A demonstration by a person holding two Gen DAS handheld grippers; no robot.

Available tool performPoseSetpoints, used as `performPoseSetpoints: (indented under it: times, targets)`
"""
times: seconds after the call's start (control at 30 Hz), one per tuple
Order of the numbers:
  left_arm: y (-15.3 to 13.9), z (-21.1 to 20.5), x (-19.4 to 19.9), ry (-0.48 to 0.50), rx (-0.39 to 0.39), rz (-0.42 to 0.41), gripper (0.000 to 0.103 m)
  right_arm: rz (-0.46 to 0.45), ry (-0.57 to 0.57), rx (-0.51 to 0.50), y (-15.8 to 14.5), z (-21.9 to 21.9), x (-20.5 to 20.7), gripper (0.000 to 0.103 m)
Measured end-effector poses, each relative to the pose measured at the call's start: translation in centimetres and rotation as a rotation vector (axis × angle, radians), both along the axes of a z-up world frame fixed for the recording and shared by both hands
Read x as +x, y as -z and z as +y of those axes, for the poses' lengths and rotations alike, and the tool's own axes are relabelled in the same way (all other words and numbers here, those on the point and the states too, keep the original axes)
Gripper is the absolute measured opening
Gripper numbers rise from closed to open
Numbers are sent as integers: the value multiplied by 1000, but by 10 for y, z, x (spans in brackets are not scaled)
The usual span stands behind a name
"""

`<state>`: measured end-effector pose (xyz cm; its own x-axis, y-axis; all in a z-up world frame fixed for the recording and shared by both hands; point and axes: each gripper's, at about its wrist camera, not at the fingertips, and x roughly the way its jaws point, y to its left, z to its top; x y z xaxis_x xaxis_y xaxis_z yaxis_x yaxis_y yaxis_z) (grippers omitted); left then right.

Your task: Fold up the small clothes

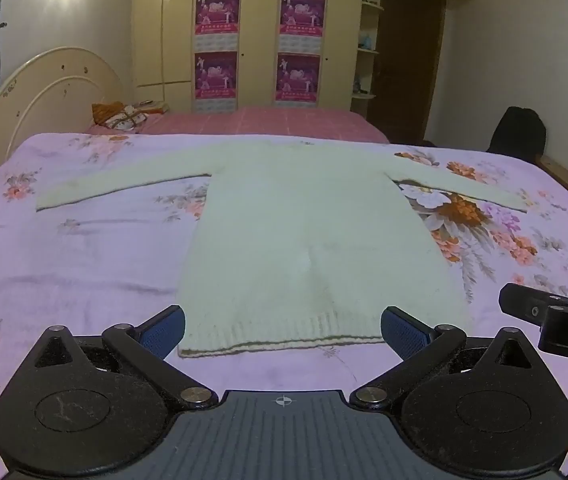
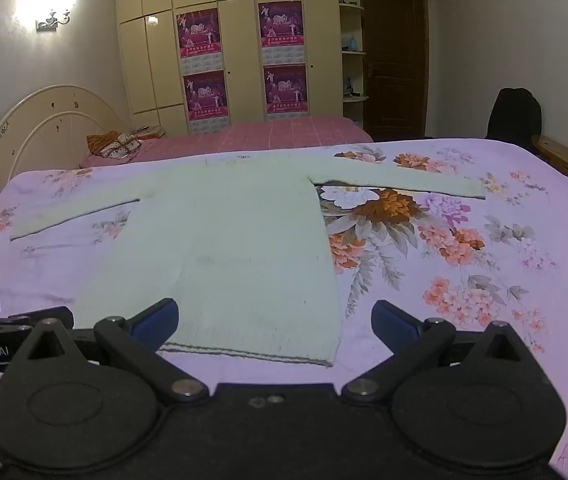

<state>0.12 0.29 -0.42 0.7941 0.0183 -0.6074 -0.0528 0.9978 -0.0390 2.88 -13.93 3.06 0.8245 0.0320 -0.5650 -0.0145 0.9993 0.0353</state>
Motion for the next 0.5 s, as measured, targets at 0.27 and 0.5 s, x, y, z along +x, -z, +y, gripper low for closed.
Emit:
performPoseSetpoints:
  times: [0.27, 0.5]
  targets:
    - [1, 0, 1, 0, 0, 1, 103, 1, -1, 1, 0, -1, 1, 102]
    - [1, 0, 1, -1, 0, -2, 103, 0, -3, -2, 0, -1, 0, 102]
